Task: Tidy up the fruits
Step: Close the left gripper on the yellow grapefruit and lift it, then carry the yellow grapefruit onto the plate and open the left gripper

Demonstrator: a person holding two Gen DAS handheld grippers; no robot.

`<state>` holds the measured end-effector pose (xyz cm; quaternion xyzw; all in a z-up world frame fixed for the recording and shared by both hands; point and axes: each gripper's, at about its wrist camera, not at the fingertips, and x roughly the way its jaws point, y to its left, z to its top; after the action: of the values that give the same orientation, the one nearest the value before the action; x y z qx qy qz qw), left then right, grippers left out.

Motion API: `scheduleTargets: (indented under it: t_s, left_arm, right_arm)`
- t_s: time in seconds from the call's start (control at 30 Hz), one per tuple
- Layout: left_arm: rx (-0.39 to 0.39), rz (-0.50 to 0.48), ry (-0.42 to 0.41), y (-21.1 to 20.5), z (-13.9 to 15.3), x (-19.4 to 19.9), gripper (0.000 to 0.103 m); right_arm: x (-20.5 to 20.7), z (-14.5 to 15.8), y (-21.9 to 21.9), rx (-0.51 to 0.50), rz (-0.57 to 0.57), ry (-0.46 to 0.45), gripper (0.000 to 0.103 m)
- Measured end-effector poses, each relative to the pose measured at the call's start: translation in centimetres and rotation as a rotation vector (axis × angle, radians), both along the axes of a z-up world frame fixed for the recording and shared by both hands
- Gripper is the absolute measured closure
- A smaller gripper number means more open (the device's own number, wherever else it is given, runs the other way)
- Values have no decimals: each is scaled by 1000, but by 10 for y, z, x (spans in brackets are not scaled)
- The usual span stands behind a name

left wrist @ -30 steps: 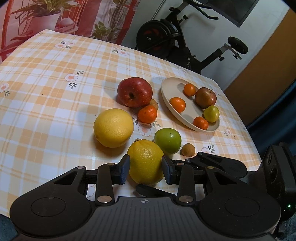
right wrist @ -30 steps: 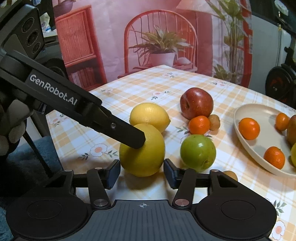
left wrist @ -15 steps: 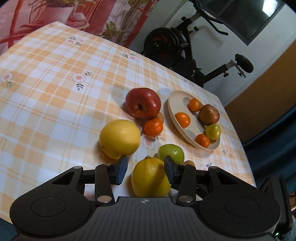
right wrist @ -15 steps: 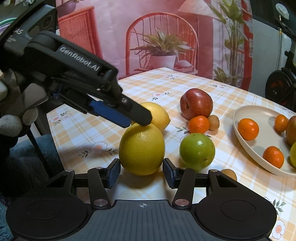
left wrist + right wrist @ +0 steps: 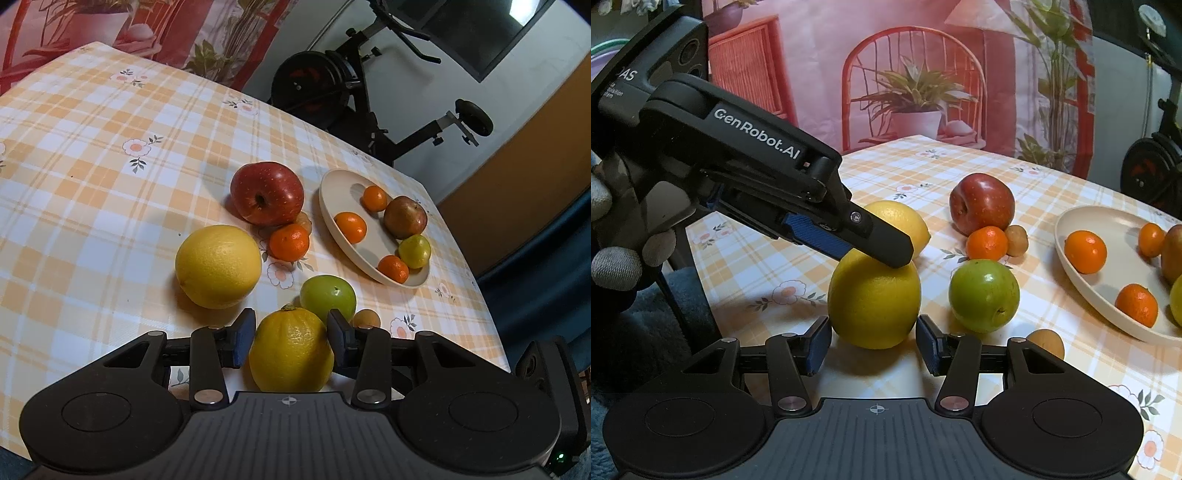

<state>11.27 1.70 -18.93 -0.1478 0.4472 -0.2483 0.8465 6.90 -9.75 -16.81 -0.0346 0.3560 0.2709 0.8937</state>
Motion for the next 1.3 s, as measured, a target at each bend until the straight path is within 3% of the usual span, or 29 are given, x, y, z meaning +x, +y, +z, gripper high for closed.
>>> scheduleTargets:
  t_s: [0.3,0.67,1.03,1.3]
  left_arm:
    - [9,-7,-22,-1,2,-3,58]
    - [-34,-45,-128,-21,41,3,58]
    - [-67,-108,-188,-66,80,39,59]
    - [-39,-161,-176,-105,76,80,59]
  right_arm:
    - [0,0,-2,26,-8,10,58]
    - [0,34,-27,94,-91,-90,58]
    - [28,77,-68,84,-193,-177,58]
    - [67,78,-107,87,-262,-154,58]
